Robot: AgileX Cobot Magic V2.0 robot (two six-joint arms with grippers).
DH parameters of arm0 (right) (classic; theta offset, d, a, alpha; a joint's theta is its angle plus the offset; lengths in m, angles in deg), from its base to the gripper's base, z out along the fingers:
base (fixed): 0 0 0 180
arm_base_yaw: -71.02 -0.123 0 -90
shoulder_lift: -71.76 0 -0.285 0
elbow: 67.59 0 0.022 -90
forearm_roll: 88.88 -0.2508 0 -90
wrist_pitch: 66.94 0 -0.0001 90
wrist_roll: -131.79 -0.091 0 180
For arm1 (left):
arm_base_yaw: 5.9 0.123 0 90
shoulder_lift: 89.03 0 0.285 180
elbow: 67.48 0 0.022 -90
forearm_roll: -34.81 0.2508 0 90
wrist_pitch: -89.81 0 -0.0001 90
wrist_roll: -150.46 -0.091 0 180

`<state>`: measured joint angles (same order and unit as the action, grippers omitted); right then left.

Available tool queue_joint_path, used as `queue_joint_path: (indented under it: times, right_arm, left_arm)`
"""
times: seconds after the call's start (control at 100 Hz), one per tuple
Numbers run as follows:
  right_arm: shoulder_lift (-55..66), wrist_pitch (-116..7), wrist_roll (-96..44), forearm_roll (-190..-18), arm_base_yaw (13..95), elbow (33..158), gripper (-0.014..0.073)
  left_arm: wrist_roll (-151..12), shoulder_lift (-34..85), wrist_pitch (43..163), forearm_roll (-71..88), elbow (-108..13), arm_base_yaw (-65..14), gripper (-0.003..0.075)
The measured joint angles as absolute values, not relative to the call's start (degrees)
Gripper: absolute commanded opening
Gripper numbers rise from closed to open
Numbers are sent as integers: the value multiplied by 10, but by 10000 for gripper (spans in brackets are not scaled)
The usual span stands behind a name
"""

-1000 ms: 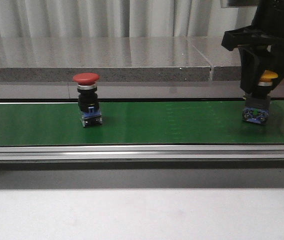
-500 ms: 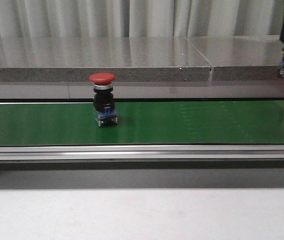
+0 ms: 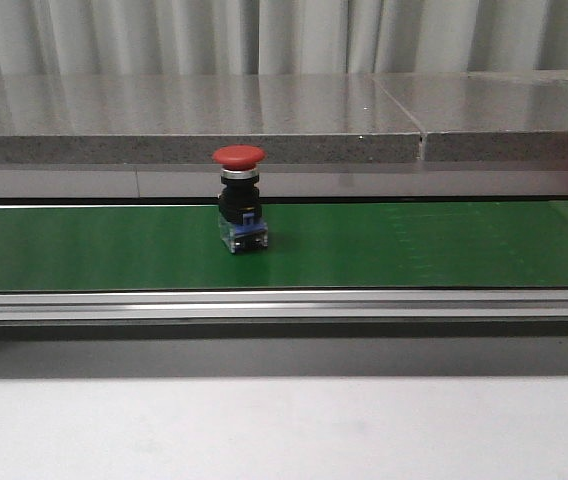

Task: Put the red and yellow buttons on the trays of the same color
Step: 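Lower the yellow button into the yellow tray and open the right gripper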

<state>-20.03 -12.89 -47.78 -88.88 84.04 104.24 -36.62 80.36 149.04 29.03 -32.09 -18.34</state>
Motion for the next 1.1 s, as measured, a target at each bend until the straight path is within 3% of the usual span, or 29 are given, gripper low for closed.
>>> queue_joint_path:
  times: [0.61, 1.1]
  right_arm:
    - [-259, -169, -561, -873, 977, 1026, 227]
    - [-373, -238, -567, -875, 986, 1026, 256]
  left_arm:
    - [-366, 804, 1490, 290, -321, -183, -21]
    - [-366, 804, 1490, 290, -321, -183, -21]
